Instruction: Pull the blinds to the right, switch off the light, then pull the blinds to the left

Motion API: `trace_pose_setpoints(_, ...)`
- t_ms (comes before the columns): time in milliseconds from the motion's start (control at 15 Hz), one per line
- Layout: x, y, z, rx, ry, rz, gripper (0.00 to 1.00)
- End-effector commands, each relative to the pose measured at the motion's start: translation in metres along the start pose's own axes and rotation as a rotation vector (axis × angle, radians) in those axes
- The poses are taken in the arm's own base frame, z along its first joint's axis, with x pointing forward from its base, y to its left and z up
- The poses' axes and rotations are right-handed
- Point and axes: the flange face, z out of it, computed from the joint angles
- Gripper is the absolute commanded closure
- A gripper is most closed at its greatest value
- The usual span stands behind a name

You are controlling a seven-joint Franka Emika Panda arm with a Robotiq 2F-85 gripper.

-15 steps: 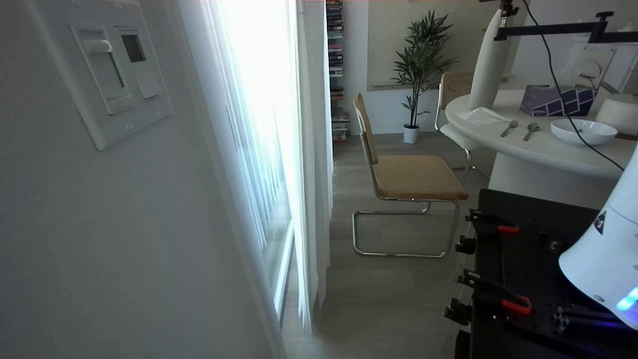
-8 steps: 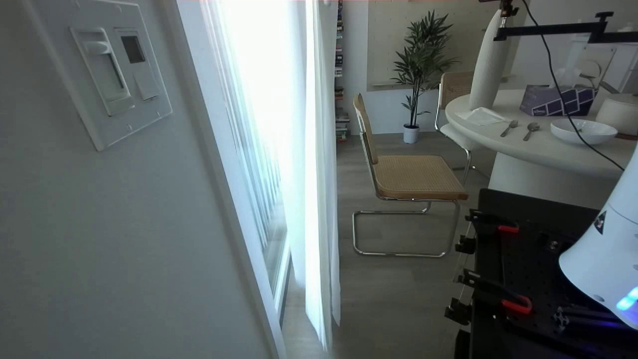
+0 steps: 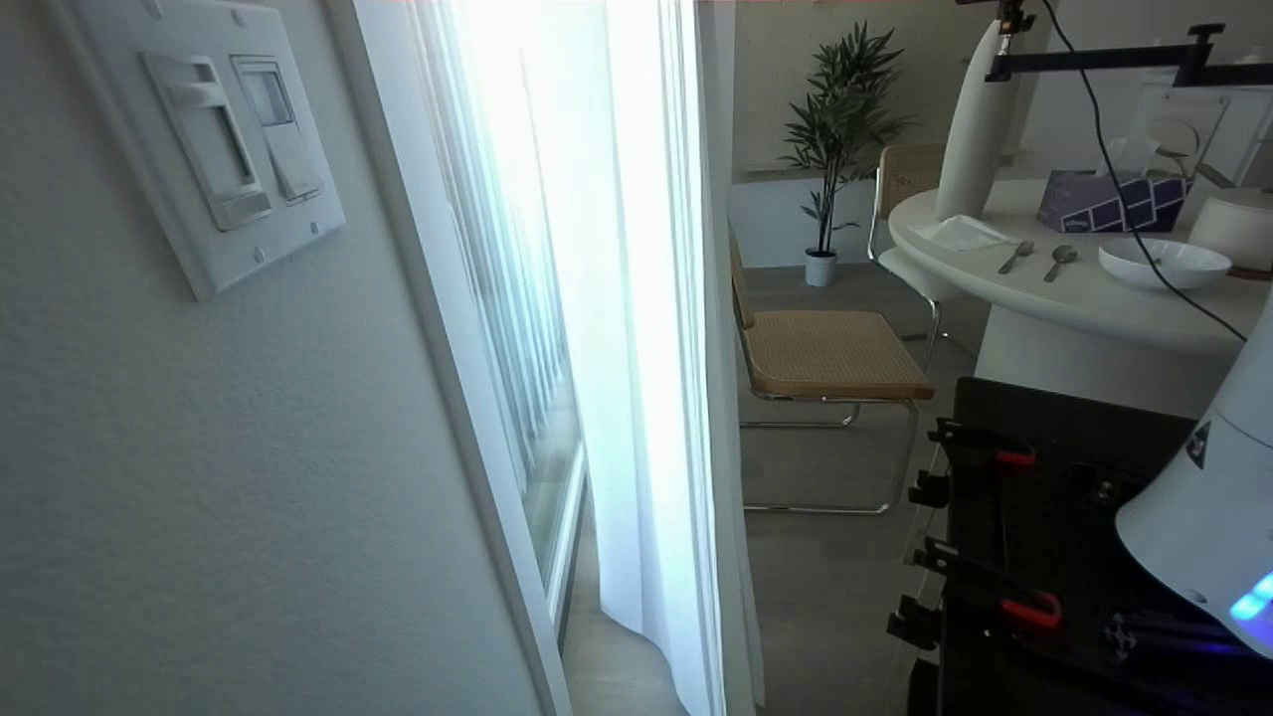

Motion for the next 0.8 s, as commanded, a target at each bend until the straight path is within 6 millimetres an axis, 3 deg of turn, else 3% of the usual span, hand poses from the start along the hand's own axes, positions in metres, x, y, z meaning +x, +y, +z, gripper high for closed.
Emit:
trace_pose_setpoints(0,-0.036,-0.028,-0.034,0.09,-0.045,-0.082,0.98)
trace_pose_setpoints(333,-0.041,-0.062,-0.084,0.206,-0.031,-0.134,0.98)
trace_pose_setpoints(733,-0.048,-0.093,-0.113,0.276,-0.017,-0.203,0.98)
